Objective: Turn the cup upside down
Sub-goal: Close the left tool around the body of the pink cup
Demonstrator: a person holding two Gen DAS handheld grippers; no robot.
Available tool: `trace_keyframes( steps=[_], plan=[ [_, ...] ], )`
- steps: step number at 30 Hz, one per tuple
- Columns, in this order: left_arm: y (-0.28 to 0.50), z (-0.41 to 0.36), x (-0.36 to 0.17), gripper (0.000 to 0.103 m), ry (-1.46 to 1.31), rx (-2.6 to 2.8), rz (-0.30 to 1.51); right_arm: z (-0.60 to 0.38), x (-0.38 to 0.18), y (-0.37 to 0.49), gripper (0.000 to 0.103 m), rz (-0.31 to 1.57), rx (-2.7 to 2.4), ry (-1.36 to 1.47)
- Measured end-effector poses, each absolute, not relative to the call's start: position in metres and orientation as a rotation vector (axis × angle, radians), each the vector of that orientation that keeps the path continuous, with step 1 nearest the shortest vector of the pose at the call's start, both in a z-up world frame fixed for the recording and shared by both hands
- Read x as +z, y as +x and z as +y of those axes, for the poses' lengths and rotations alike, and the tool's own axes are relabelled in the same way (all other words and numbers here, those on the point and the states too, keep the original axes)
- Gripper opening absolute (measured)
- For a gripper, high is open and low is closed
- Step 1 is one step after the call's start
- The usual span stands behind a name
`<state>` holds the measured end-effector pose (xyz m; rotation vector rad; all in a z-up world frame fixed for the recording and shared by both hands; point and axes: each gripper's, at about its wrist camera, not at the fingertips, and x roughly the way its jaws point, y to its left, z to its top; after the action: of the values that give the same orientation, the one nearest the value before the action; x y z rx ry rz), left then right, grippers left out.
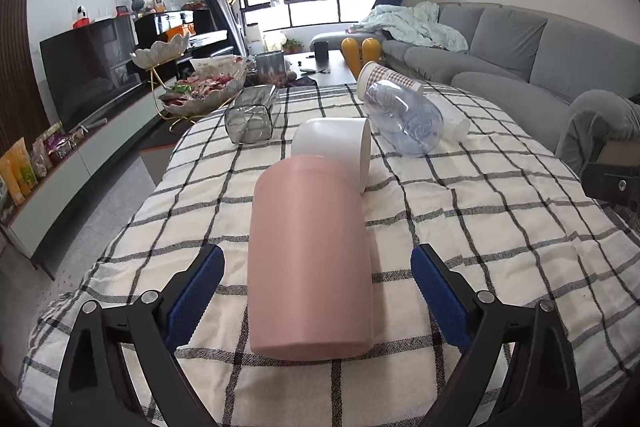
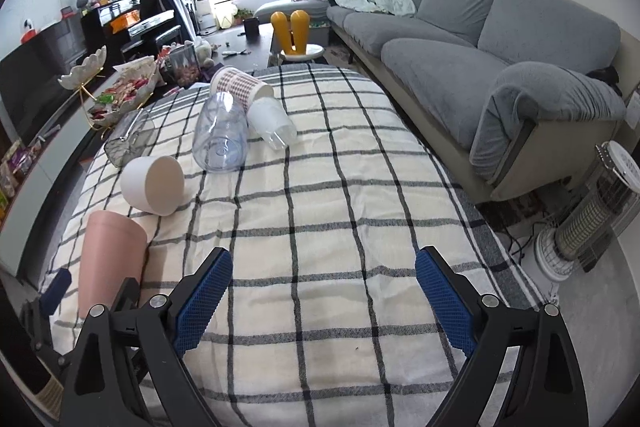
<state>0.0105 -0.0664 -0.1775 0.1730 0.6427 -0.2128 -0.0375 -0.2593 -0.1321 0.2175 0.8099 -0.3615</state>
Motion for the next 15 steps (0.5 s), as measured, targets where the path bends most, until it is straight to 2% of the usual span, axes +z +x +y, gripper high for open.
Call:
trace_keyframes(
  steps=[9,11,15],
  plan=[
    [0.026,-0.062,-0.192,0.090,0.157,-0.167,0.690,-0.261,-0.146,-0.030,0.093,0.864,-0.365,0.237],
    [0.030,-0.061,-0.195,0.082,0.151,-0.162,0.705,-0.262,-0.149,-0.028,0.093,0.874,-0.365,0.240],
    [0.032,-0.061,-0.197,0.075,0.147,-0.170,0.717,-0.263,-0.154,-0.026,0.093,0.895,-0.363,0.245]
  ],
)
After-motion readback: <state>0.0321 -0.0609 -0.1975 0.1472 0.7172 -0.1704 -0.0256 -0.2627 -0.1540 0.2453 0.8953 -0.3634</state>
